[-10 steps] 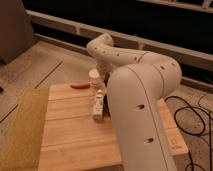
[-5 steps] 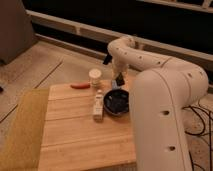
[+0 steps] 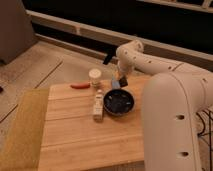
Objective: Place the eraser on the white sponge
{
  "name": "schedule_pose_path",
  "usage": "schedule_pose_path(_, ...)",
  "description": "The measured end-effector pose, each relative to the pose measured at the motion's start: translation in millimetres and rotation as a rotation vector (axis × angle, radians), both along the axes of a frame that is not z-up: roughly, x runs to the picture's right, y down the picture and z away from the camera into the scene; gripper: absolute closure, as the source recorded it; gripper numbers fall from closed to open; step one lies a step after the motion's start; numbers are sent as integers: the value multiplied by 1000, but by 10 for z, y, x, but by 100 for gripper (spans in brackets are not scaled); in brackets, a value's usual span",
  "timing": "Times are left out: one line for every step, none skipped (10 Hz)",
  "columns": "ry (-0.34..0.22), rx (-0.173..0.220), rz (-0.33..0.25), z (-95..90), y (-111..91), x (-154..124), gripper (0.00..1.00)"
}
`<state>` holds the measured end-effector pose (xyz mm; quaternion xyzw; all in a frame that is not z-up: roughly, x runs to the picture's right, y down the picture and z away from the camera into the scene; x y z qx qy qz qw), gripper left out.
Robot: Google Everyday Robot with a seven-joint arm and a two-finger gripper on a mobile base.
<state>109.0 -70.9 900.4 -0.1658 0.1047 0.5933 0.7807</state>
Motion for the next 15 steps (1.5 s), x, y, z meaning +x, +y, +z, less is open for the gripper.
schedule_pose_path(2, 1, -2, 2, -3, 3, 94)
schedule_pose_path(7, 2, -5, 3, -10, 26, 94)
schedule_pose_path(21, 13, -10, 27, -71, 67, 94)
schedule_pose_path(41, 32, -27, 53, -182, 93, 94)
schedule_pose_path(58, 50, -47, 91, -290, 99, 94)
schedule_pose_path(67, 65, -60, 140, -392, 91, 94)
schedule_pose_path(58, 69, -69, 216, -426, 53, 94)
schedule_pose_path(41, 66, -70, 296, -432, -14, 94)
schedule_pose_path(19, 58, -71, 383, -412, -98, 94)
schedule_pose_path(-13, 47, -67, 491, -371, -187, 94)
schedule_pose_path(-33, 40, -62, 561, -347, -232, 94)
schedule_pose_path(-49, 25, -58, 646, -297, -256, 94)
schedule_pose_path(-57, 6, -54, 739, -246, -235, 93)
schedule_pose_path(-60, -7, -46, 806, -210, -206, 88)
schedule_pose_path(-62, -24, -40, 870, -158, -185, 79)
